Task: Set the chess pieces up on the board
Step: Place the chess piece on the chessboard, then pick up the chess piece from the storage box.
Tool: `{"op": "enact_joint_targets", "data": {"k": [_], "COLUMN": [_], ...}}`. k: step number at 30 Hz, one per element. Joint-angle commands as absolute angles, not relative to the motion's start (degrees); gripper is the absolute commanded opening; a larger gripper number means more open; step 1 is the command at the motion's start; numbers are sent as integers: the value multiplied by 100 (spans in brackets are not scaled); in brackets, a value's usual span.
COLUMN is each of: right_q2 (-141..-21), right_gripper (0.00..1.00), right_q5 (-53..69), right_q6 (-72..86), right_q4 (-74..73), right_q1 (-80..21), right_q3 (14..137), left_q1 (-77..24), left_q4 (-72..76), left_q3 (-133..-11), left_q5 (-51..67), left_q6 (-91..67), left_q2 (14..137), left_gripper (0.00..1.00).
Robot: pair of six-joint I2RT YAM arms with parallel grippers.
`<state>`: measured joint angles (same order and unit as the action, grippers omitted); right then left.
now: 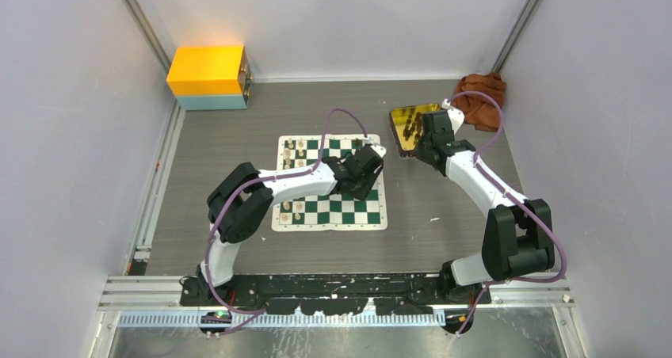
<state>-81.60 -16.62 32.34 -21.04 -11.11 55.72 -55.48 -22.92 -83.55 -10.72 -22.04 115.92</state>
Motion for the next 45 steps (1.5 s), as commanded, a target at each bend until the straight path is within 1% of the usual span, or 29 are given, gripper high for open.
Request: {"op": "enact_joint_targets", "data": {"k": [1, 6, 12, 16, 23, 31, 34, 37, 41, 45], "right_q2": [-7929, -7892, -8010, -8264, -9270, -10821, -11181, -11429, -11655, -11793], "right_gripper": [32, 32, 32, 32, 33, 33, 34, 35, 35, 35], "right_q5": [-1679, -1653, -1613, -1641, -1532, -1404, -1435, -1417, -1415, -1395], "right_q6": [3322, 3307, 3302, 3292, 3198, 2926, 2874, 2874, 2852, 2841], "right_q4": [-1881, -1843, -1890, -1956, -2208, -2775, -2919, -3053, -3140, -3159], "right_q1": [-1095, -1095, -1092, -1090, -1091, -1092, -1072, -1038, -986, -920], "right_q3": [5590, 5579, 5747, 6045, 7290, 9025, 9484, 9770, 9967, 10045], "left_q1": [-5522, -5528, -5545, -5541, -5522, -5365, -5299, -5227, -5179, -5177], "left_q4": [-2117, -2218, -2411, -2505, -2614, -2590, -2584, -2556, -2473, -2503], "left_q3": [-8313, -8210, -7992, -7839, -7748, -7676, -7611, -7528, -7425, -7412], "left_q5": [-1063, -1131, -1277, -1579, -2109, -2076, -2036, -1981, -1945, -1923], "left_q6": [-2239, -2275, -2316, -2279, -2249, -2241, -2231, -2232, -2228, -2222], "left_q2": [11369, 11036, 10140, 9574, 9001, 8679, 8511, 8361, 8184, 8133], "left_gripper": [38, 38, 38, 38, 39, 40, 40, 44, 51, 53]}}
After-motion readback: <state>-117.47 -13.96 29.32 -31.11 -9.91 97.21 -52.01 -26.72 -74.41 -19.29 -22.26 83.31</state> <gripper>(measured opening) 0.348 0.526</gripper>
